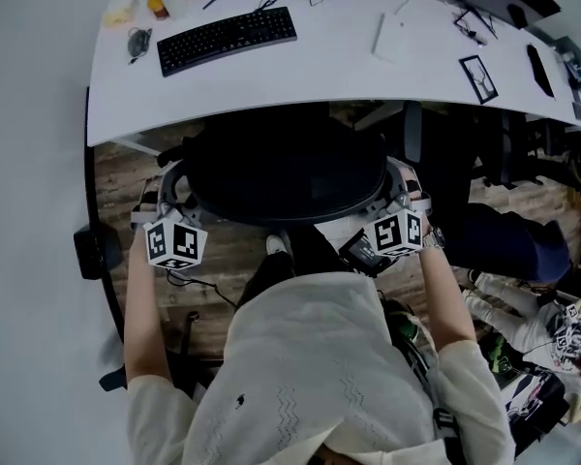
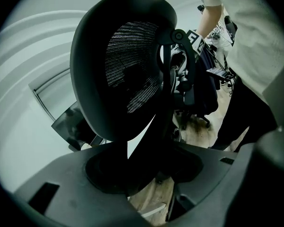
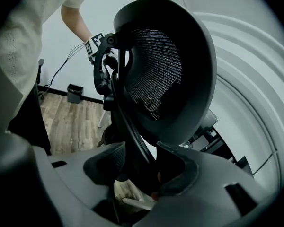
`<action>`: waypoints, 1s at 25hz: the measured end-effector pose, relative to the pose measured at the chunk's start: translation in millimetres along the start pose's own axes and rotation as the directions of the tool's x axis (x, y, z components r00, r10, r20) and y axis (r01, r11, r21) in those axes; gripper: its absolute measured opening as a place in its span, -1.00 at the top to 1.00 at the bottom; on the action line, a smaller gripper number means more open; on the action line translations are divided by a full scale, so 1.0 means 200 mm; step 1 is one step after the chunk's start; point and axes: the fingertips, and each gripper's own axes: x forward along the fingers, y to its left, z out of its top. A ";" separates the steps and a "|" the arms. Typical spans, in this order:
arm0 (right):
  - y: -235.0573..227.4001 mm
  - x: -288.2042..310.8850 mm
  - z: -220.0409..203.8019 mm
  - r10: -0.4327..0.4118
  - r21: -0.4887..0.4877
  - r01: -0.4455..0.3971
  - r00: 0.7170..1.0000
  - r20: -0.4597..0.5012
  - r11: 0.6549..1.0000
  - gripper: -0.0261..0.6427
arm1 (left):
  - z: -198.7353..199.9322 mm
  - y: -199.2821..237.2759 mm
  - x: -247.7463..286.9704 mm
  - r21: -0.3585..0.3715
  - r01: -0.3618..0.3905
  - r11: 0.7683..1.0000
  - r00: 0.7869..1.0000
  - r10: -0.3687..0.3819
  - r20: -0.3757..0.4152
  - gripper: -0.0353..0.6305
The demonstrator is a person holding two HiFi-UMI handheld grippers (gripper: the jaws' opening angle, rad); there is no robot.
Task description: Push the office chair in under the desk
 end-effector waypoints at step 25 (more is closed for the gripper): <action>-0.19 0.17 -0.05 -0.009 0.000 0.009 1.000 0.017 1.000 0.30 | 0.02 0.17 0.19 0.013 -0.001 1.000 1.000 0.001 0.003 0.22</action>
